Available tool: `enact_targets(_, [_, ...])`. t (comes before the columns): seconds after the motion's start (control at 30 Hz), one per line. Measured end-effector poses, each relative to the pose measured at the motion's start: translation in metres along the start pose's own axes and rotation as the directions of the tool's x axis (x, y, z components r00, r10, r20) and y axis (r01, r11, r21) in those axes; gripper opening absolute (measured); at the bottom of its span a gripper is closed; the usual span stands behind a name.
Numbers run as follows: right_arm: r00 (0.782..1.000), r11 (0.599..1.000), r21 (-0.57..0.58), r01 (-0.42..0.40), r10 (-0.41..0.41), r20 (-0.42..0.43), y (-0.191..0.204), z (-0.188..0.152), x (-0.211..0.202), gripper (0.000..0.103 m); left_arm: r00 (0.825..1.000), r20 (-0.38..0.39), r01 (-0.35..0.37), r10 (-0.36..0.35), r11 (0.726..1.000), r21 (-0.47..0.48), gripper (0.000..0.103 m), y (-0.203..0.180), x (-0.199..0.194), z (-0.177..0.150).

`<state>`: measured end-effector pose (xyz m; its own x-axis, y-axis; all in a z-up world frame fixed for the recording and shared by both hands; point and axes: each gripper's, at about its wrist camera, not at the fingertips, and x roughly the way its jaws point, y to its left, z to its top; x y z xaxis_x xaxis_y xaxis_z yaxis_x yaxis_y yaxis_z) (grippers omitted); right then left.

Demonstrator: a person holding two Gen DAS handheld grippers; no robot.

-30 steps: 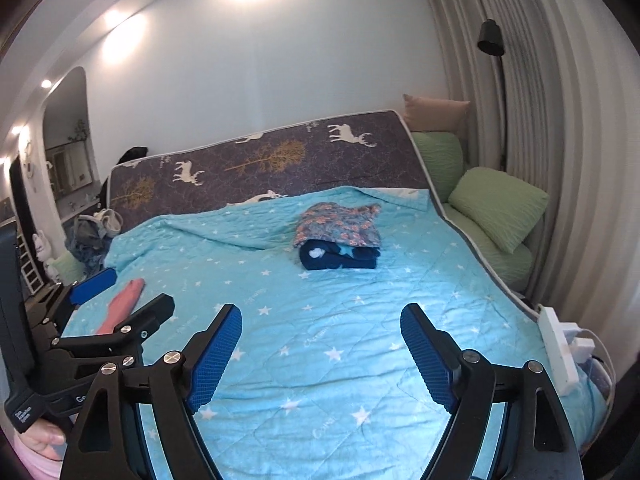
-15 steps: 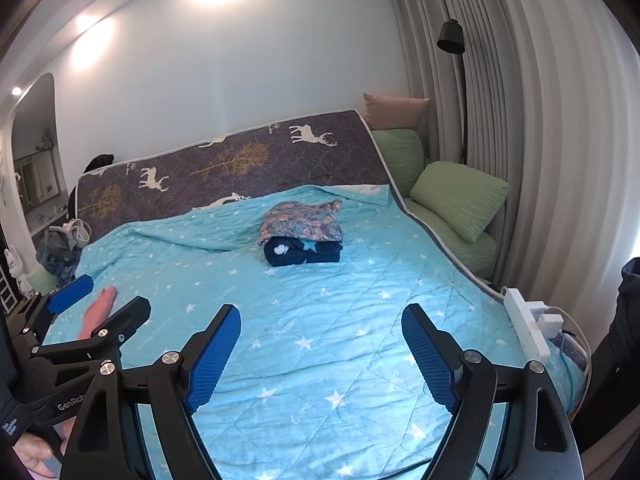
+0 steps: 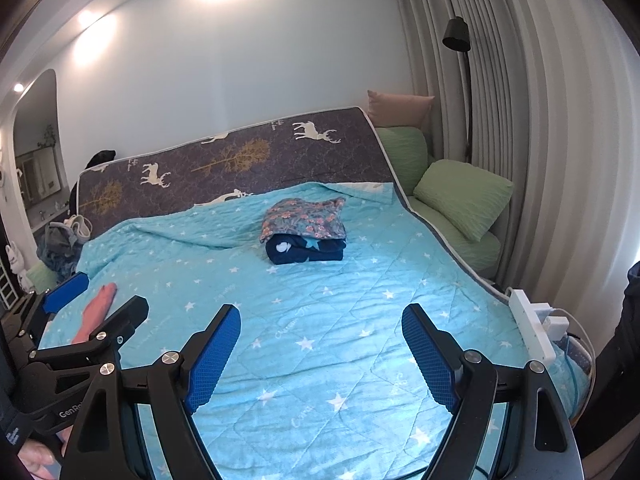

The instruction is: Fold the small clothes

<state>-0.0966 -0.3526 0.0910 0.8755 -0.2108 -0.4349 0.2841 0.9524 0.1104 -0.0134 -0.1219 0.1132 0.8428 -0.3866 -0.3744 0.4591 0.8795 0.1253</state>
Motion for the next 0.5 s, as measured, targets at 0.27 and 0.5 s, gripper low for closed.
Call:
enact_targets(0.27, [1.000,1.000,-0.012,-0.006,0.006,0.000,0.0058,-0.0007,0.0029,0.085,1.000,-0.001,-0.001,0.001,1.000,0.001,0.096,0.0017,-0.0001,0.0007])
enact_targets(0.5, [1.000,1.000,-0.019,-0.006,0.006,0.004,0.0072,-0.0001,0.0028,0.085,1.000,-0.005,0.000,0.000,1.000,0.002,0.096,0.0019,0.0011,-0.0002])
